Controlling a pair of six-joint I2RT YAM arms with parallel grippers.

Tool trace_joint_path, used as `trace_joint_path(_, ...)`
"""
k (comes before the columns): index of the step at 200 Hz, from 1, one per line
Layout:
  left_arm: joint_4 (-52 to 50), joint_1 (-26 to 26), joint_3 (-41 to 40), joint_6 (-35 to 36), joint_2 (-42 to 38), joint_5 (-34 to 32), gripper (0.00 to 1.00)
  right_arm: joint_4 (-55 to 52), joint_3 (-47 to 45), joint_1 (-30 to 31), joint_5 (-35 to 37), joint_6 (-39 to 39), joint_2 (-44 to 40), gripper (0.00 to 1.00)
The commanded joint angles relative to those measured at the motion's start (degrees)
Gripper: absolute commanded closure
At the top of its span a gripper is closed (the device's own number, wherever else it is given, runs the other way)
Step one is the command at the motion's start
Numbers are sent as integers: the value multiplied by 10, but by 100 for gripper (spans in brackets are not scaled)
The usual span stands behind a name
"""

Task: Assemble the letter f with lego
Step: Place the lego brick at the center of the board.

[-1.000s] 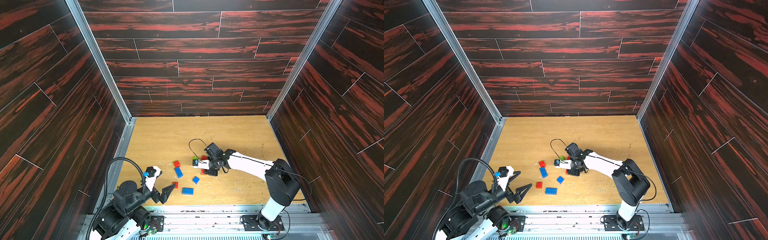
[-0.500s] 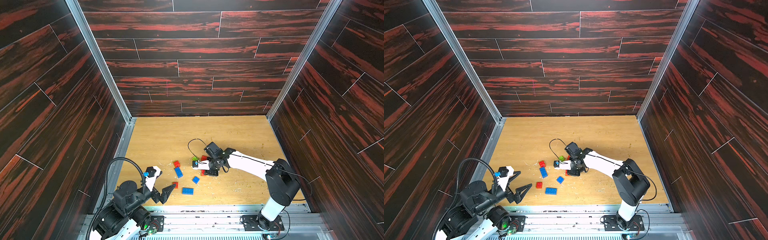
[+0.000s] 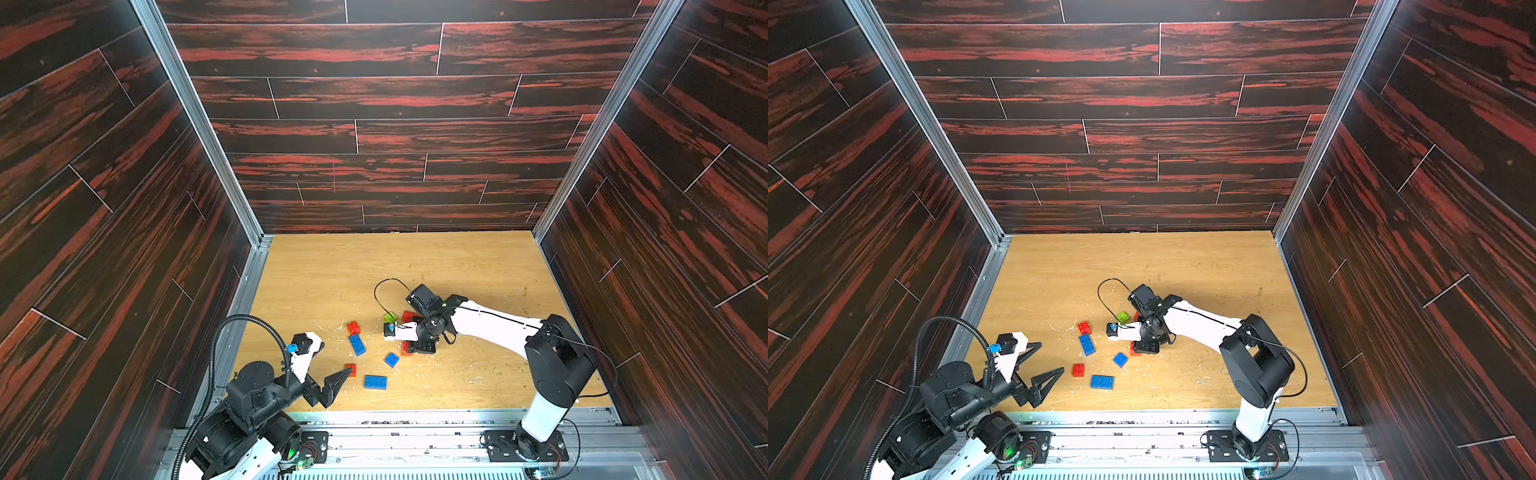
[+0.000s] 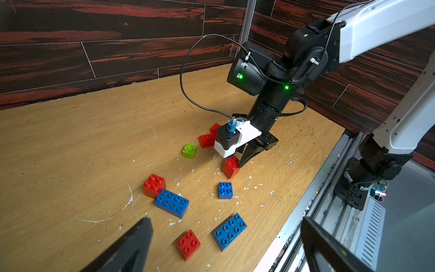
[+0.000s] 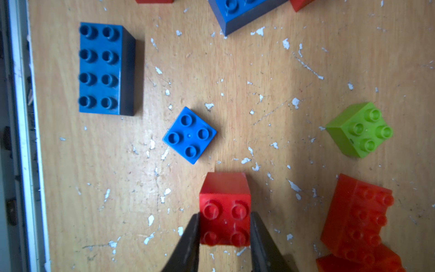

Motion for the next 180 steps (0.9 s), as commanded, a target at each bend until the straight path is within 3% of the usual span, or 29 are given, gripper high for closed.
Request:
trace_joint_path(1,3,-3,-7,1,-6,1,0,-19,16,1,-14,1,15,66)
trace_joint_path(180,5,-6,-7,-1,-1,11,0,-14,18,3,-10,13,30,55)
